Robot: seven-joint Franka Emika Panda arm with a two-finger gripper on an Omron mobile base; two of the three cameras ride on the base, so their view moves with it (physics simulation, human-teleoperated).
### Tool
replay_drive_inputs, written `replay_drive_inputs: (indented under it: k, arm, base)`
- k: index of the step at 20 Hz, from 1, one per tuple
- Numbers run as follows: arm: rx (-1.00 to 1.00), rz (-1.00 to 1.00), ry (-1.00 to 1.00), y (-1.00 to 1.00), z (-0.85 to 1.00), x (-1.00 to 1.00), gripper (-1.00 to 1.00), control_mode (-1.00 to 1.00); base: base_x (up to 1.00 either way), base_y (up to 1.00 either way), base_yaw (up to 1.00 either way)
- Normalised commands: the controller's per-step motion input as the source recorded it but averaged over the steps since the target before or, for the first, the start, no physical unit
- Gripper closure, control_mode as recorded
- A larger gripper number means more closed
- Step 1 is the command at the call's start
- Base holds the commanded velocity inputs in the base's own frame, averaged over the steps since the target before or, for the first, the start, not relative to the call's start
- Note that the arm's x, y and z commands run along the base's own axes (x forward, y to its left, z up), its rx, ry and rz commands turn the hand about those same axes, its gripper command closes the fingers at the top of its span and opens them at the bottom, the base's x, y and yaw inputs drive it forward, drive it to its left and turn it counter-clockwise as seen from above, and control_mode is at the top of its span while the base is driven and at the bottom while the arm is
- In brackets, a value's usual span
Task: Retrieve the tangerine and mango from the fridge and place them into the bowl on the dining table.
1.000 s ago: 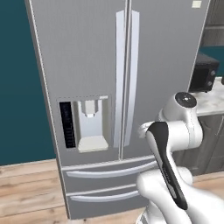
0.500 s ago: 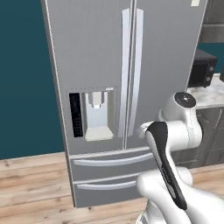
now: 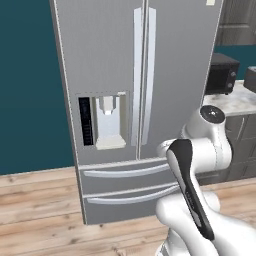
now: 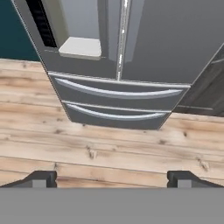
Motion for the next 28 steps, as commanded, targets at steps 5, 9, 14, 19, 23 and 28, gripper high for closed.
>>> replay_drive_inputs:
  k: [5, 9, 14, 19, 23, 28]
  arm:
    - [0.00, 0.00, -0.07, 0.00, 0.00, 0.51, -1.00, -1.00]
    - [0.00, 0.00, -0.15, 0.00, 0.00, 0.86, -1.00, -1.00]
    - [0.00, 0.00, -0.16, 0.00, 0.02, 0.97, -1.00, -1.00]
    - [0.00, 0.00, -0.23, 0.00, 0.37, 0.74, -1.00, -1.00]
    - [0.00, 0.00, -0.24, 0.00, 0.57, 0.65, -1.00, -1.00]
    - [0.00, 0.00, -0.10, -0.02, 0.63, 0.44, -1.00, -1.00]
  base:
    - [0.00, 0.00, 0.00]
    - [0.00, 0.00, 0.00]
    - [0.00, 0.00, 0.00]
    - [0.00, 0.00, 0.00]
    - [0.00, 0.00, 0.00]
    - [0.00, 0.00, 0.00]
